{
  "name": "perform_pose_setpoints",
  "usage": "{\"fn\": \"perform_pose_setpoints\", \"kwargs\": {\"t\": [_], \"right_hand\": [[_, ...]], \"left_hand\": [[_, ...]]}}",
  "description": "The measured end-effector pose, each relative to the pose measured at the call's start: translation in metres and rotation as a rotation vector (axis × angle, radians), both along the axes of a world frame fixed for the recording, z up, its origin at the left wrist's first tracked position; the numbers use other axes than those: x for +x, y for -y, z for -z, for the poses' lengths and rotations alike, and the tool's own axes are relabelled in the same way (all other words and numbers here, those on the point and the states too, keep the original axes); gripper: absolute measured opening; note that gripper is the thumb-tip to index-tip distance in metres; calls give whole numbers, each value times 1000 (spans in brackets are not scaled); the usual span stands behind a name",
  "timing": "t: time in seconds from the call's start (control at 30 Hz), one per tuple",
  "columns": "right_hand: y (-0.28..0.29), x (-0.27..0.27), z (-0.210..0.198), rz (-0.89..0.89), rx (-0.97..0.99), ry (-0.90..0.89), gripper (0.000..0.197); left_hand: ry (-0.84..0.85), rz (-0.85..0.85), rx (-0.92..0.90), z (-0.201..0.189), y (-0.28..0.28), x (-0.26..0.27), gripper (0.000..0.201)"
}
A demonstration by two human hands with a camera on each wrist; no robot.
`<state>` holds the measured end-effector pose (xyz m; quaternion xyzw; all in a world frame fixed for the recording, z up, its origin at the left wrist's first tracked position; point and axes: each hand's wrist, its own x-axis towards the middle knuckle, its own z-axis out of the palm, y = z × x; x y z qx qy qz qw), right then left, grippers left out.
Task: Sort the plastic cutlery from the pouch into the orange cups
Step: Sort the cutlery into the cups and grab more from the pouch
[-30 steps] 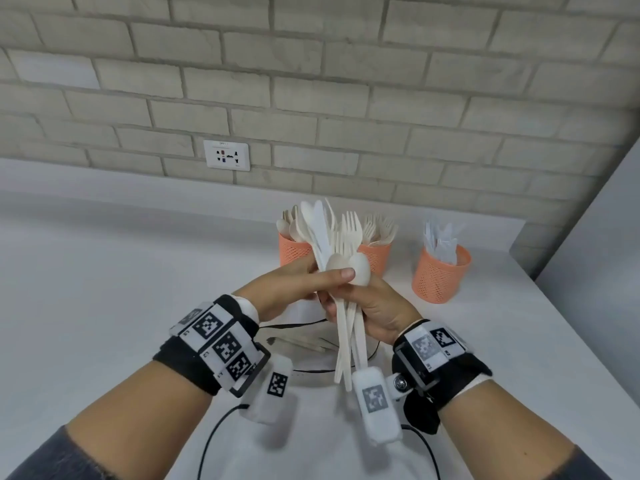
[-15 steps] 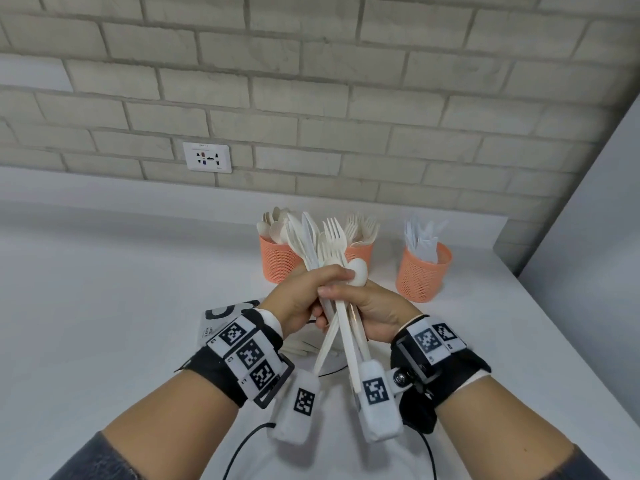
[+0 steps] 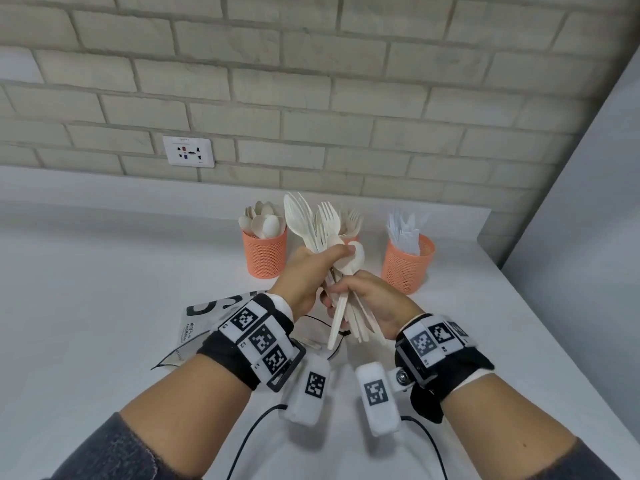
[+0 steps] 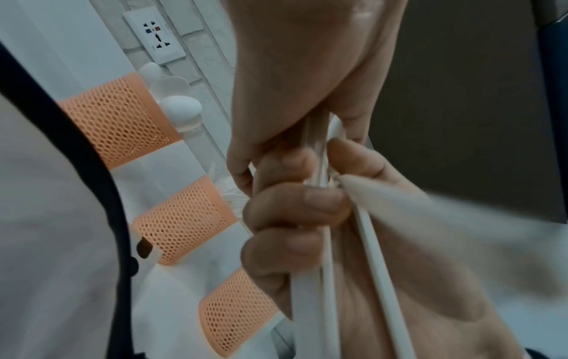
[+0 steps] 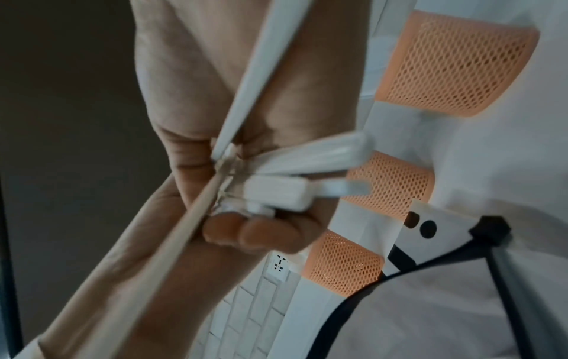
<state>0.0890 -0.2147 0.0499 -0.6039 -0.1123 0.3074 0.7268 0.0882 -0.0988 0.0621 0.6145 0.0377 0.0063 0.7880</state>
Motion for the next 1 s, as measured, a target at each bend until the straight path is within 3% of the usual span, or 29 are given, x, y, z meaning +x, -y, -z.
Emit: {"fn": "perform_pose_setpoints", "kwargs": {"t": [0.17,0.27,0.37,0.6,0.77,0.87,0.93,1.0], "right_hand": [[11,3,6,-59,118,-104,14],[16,1,7,-136,108,-136,16],[18,-2,5,-164,46,-160,16],[28,3,5,-124,-246,-79,37],[35,9,6,110,-570,286,42],[30,11,-12,484,-360,548,22],[21,12,-22,550,-269,725,10],[9,13,-25,512,-355,860,10]], "left_hand": [[19,233,23,5,2,-2,53],[24,409,-6,11,2,-3,61],[-3,423,-107,16,5,-2,43],[-48,219,-182,20,15,1,7],[-73,70,-175,17,12,9,5],[-86,53,-123,21,10,12,6],[-56,80,-105,22,12,12,16],[12,128,-92,21,16,11,21]]}}
